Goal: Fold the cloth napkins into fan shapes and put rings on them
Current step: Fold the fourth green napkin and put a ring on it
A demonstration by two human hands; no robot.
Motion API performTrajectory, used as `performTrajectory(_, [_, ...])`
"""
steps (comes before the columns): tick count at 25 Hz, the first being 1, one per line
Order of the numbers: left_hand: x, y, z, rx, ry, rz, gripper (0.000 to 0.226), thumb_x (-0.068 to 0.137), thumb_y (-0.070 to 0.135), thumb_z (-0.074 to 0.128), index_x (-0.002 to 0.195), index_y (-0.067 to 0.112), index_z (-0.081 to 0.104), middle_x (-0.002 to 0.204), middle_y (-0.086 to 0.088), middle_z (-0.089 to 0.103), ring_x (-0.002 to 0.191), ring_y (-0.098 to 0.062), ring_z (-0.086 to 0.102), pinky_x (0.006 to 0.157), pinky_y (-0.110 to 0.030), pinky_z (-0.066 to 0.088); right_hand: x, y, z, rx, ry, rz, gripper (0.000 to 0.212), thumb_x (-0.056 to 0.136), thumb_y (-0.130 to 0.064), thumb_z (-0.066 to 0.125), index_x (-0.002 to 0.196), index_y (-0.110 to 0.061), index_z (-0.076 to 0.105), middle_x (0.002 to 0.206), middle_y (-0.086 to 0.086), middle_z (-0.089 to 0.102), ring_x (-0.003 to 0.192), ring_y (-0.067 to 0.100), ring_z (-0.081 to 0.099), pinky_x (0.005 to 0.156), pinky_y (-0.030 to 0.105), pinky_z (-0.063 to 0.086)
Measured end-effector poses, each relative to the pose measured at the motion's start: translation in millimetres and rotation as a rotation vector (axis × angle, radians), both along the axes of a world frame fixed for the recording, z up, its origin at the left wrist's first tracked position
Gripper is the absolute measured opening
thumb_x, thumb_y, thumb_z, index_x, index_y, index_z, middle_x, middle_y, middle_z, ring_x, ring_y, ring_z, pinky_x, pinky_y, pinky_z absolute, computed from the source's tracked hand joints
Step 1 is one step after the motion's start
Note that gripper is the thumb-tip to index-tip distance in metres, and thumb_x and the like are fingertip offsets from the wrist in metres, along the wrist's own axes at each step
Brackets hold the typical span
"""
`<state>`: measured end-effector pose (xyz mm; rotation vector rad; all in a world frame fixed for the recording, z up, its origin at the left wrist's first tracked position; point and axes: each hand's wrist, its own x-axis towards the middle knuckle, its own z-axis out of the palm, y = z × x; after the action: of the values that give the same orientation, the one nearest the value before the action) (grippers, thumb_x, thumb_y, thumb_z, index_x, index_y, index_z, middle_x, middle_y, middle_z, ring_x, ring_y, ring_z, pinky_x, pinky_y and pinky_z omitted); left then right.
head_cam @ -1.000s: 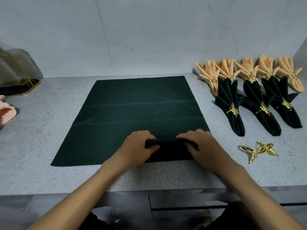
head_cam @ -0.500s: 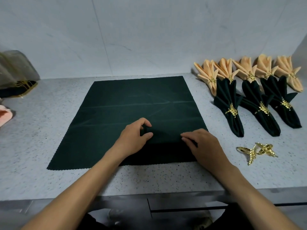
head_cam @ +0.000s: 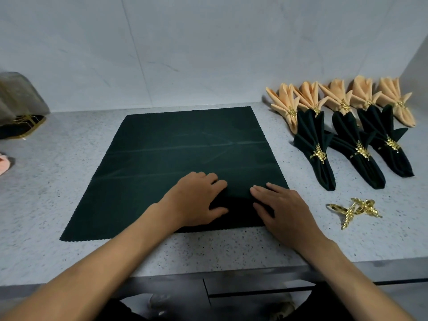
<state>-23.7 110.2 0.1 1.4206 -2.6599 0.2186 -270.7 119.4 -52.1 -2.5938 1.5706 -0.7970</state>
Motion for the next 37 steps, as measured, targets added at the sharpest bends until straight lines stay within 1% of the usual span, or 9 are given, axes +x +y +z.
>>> performTrajectory(6, [-12, -4, 9, -0.003, -0.226, 0.023, 0.043, 0.088, 0.026, 0.050, 0.130, 0.018, 0.046, 0.115, -0.001, 0.057, 0.092, -0.021, 0.057, 0.082, -0.032, 0.046, 9, -4, 17, -0.070, 0.099, -0.019, 0.031, 0.071, -0.022, 0.083, 0.102, -0.019, 0.076, 0.101, -0.006, 0.076, 0.108, 0.028, 0.068, 0.083, 0.044, 0.054])
performTrajectory(10, [-14, -4, 16, 0.052, -0.243, 0.034, 0.044, 0.094, 0.039, 0.052, 0.133, 0.020, 0.045, 0.121, -0.001, 0.057, 0.104, -0.023, 0.059, 0.090, -0.035, 0.046, 11, -7, 22, -0.030, 0.152, -0.014, 0.015, 0.078, -0.025, 0.073, 0.090, -0.018, 0.076, 0.091, -0.005, 0.075, 0.101, 0.027, 0.066, 0.081, 0.040, 0.053])
performTrajectory(15, [-15, -11, 25, 0.076, -0.302, -0.011, 0.040, 0.091, 0.030, 0.053, 0.129, 0.018, 0.050, 0.115, -0.001, 0.059, 0.102, -0.023, 0.061, 0.089, -0.038, 0.049, 7, -12, 15, -0.105, 0.158, 0.022, 0.014, 0.086, -0.027, 0.068, 0.094, -0.018, 0.075, 0.093, -0.005, 0.071, 0.087, 0.021, 0.058, 0.070, 0.036, 0.050])
performTrajectory(20, [-24, -13, 25, 0.020, -0.349, 0.003, 0.024, 0.086, 0.012, 0.046, 0.109, 0.016, 0.049, 0.096, -0.002, 0.063, 0.085, -0.025, 0.063, 0.077, -0.036, 0.050, 15, -6, 17, -0.140, 0.243, -0.015, 0.029, 0.084, -0.042, 0.060, 0.090, -0.016, 0.071, 0.094, -0.003, 0.065, 0.089, 0.023, 0.056, 0.074, 0.038, 0.048])
performTrajectory(26, [-27, -8, 15, -0.114, -0.420, -0.028, 0.036, 0.090, 0.033, 0.040, 0.122, 0.016, 0.043, 0.107, -0.003, 0.058, 0.094, -0.025, 0.054, 0.082, -0.037, 0.035, 10, -13, 11, -0.151, 0.240, -0.046, 0.018, 0.089, -0.030, 0.054, 0.091, -0.018, 0.067, 0.094, -0.003, 0.064, 0.087, 0.023, 0.053, 0.072, 0.036, 0.044])
performTrajectory(28, [-28, -3, 14, -0.154, -0.409, -0.007, 0.035, 0.088, 0.029, 0.033, 0.118, 0.016, 0.044, 0.106, -0.002, 0.061, 0.092, -0.024, 0.055, 0.079, -0.036, 0.032, 10, -11, 14, -0.126, 0.236, -0.023, 0.018, 0.088, -0.028, 0.056, 0.098, -0.018, 0.067, 0.100, -0.002, 0.065, 0.090, 0.024, 0.055, 0.074, 0.036, 0.045])
performTrajectory(30, [-27, 0, 23, -0.105, -0.335, 0.015, 0.031, 0.088, 0.024, 0.034, 0.117, 0.019, 0.045, 0.107, 0.001, 0.062, 0.092, -0.022, 0.060, 0.076, -0.034, 0.032, 5, 1, 22, -0.108, 0.186, -0.025, 0.028, 0.086, -0.027, 0.064, 0.112, -0.018, 0.065, 0.109, -0.001, 0.066, 0.096, 0.025, 0.057, 0.077, 0.038, 0.047])
performTrajectory(34, [-42, 1, 45, 0.103, -0.100, 0.079, 0.033, 0.088, 0.018, 0.047, 0.118, 0.030, 0.052, 0.113, 0.011, 0.060, 0.100, -0.018, 0.061, 0.082, -0.030, 0.044, -54, 53, 36, -0.076, -0.264, -0.484, 0.041, 0.088, -0.035, 0.067, 0.124, -0.020, 0.055, 0.107, -0.005, 0.060, 0.091, 0.018, 0.053, 0.077, 0.036, 0.046])
performTrajectory(37, [-53, 5, 43, 0.124, -0.040, 0.076, 0.029, 0.087, 0.022, 0.051, 0.113, 0.035, 0.053, 0.109, 0.013, 0.064, 0.099, -0.018, 0.061, 0.081, -0.033, 0.047, -94, 78, 35, 0.130, -0.361, -0.627, 0.056, 0.088, -0.051, 0.063, 0.133, -0.024, 0.046, 0.110, -0.008, 0.058, 0.096, 0.018, 0.057, 0.079, 0.035, 0.045])
